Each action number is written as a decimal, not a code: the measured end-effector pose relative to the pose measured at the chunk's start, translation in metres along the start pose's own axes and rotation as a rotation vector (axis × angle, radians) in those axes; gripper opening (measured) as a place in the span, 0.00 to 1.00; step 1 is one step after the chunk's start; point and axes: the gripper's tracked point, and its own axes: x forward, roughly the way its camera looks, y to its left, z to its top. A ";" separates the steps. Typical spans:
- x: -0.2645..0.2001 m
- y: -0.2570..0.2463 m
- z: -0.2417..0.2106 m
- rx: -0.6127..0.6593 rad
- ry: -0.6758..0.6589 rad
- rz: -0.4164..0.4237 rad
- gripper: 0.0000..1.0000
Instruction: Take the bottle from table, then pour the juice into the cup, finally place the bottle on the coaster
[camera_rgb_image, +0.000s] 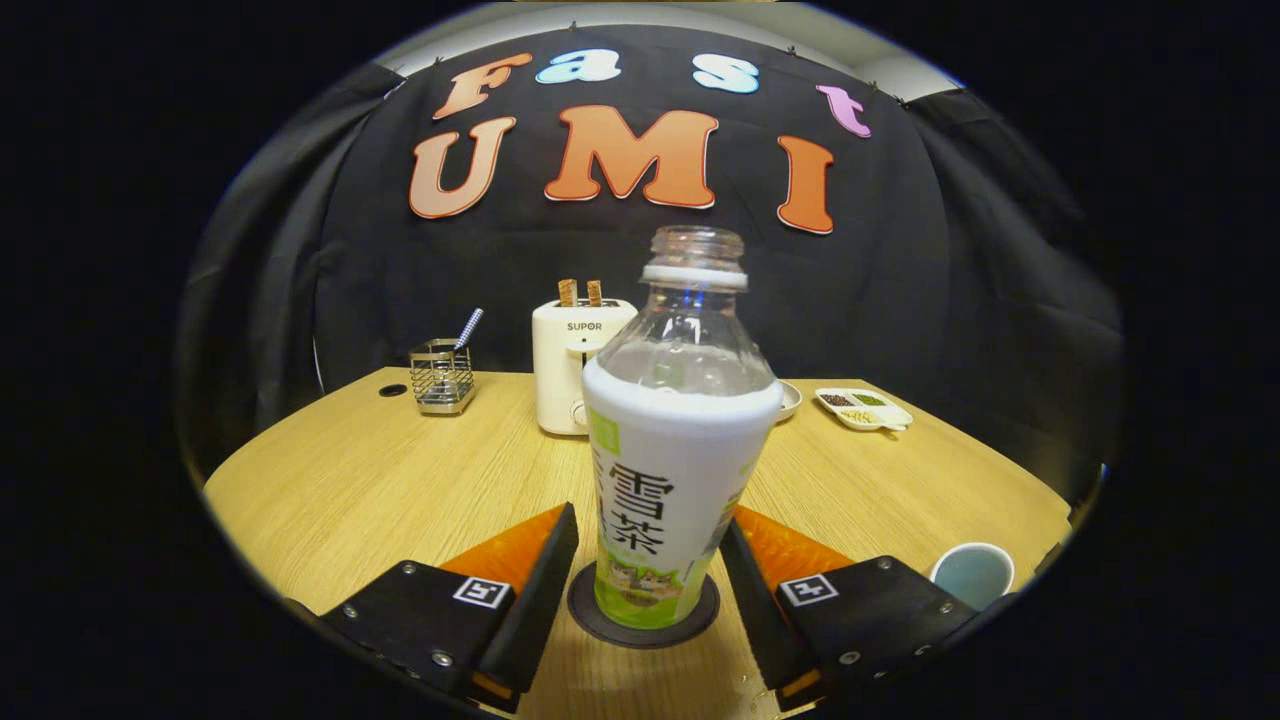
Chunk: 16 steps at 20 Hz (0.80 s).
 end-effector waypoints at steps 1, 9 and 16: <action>-0.005 0.000 0.006 0.007 -0.014 -0.003 0.85; -0.080 0.008 0.071 0.037 -0.163 -0.036 0.95; -0.170 0.051 0.163 0.031 -0.338 0.013 0.95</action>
